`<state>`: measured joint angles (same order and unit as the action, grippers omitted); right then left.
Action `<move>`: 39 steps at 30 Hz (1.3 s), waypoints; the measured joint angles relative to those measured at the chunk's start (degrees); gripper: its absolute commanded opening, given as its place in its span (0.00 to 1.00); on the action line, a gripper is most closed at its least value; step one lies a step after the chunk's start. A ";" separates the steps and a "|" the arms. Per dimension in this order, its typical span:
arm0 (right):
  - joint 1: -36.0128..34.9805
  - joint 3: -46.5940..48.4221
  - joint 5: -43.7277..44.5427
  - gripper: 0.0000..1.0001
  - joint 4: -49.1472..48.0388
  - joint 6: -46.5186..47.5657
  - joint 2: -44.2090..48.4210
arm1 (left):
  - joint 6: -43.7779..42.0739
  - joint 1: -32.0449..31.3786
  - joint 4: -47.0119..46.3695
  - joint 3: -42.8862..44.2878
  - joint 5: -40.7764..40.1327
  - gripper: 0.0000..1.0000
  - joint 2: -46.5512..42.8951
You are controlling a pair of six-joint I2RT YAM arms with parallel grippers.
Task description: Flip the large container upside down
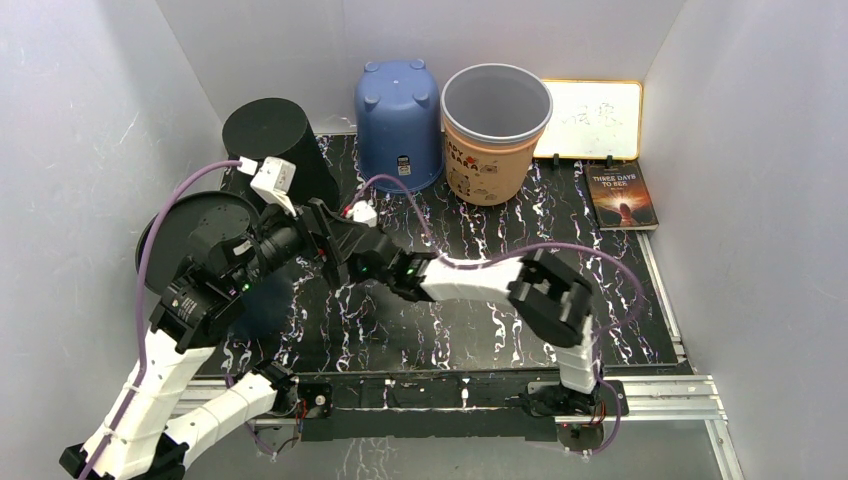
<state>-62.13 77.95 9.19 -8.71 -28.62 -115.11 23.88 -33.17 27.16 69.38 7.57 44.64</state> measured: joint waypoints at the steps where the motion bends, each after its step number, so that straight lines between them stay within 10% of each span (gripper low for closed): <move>1: 0.48 -1.20 2.19 0.98 1.44 0.98 3.04 | 0.17 0.00 0.22 0.00 -0.07 0.79 0.07; 18: 17.75 7.98 22.10 0.98 22.82 16.83 25.83 | 3.15 0.00 -0.26 -3.13 -0.13 0.93 -0.26; 39: 35.15 38.53 1.75 0.76 38.21 26.97 2.40 | 3.80 0.00 -1.42 -7.58 -0.76 0.98 1.07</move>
<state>-26.98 116.49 10.94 29.50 -1.65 -112.71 27.68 -33.17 25.74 61.80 6.81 45.71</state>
